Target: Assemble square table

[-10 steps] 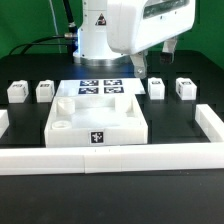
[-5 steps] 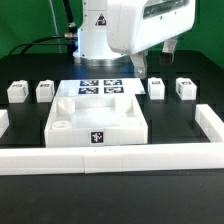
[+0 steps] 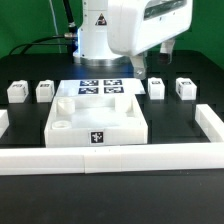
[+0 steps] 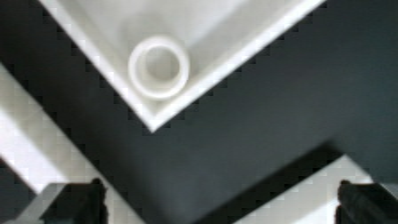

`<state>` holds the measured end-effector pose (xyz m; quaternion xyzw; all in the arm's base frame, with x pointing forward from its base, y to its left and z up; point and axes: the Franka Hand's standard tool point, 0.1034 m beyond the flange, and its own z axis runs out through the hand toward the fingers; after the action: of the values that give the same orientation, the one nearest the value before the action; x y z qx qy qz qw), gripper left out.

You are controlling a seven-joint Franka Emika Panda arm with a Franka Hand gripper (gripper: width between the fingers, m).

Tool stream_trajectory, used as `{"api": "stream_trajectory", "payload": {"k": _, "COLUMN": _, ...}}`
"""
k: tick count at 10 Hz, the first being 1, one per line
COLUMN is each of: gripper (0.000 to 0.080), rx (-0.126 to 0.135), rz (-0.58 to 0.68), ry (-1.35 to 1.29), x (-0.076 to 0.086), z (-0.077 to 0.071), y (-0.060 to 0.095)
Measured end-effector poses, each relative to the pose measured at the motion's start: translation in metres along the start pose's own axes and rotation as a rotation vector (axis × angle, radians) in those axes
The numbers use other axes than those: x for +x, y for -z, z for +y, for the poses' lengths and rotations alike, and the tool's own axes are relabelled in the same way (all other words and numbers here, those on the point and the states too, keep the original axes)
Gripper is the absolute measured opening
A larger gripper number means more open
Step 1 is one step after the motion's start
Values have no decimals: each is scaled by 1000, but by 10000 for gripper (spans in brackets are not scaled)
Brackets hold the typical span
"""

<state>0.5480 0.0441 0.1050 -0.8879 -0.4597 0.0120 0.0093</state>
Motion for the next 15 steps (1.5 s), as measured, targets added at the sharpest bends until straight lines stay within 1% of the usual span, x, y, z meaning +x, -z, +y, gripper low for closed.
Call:
{"api": "stream_trajectory", "payload": {"k": 1, "gripper": 650, "rx": 2, "rz": -5, "ry": 82, "x": -18, "z": -10, "y": -6}}
{"api": "stream_trajectory", "payload": {"k": 2, "gripper": 650, "rx": 1, "rz": -3, "ry": 219, "x": -38, "z": -23, "y": -17}}
{"api": "stream_trajectory", "payload": {"k": 3, "gripper": 650, "rx": -3, "rz": 2, "ry": 330, "x": -61, "z": -36, "y": -31}}
{"api": "stream_trajectory", "payload": {"k": 4, "gripper": 650, "rx": 1, "rz": 4, "ry": 440, "x": -83, "z": -45, "y": -44}}
{"api": "stream_trajectory", "payload": {"k": 5, "gripper": 650, "rx": 6, "rz": 6, "ry": 536, "x": -103, "z": -46, "y": -54}}
{"api": "stream_trajectory", "payload": {"k": 6, "gripper": 650, "rx": 8, "rz": 11, "ry": 584, "x": -117, "z": -45, "y": -63}}
{"api": "stream_trajectory", "payload": {"k": 7, "gripper": 650, "rx": 19, "rz": 12, "ry": 599, "x": -125, "z": -43, "y": -73}}
{"api": "stream_trajectory", "payload": {"k": 8, "gripper": 650, "rx": 30, "rz": 14, "ry": 592, "x": -126, "z": -41, "y": -83}}
{"api": "stream_trajectory", "payload": {"k": 9, "gripper": 650, "rx": 30, "rz": 20, "ry": 586, "x": -123, "z": -35, "y": -93}}
{"api": "stream_trajectory", "payload": {"k": 10, "gripper": 650, "rx": 31, "rz": 23, "ry": 582, "x": -120, "z": -29, "y": -100}}
{"api": "stream_trajectory", "payload": {"k": 13, "gripper": 647, "rx": 32, "rz": 23, "ry": 578, "x": -121, "z": -29, "y": -101}}
{"api": "stream_trajectory", "payload": {"k": 15, "gripper": 294, "rx": 33, "rz": 23, "ry": 578, "x": -121, "z": -29, "y": -102}}
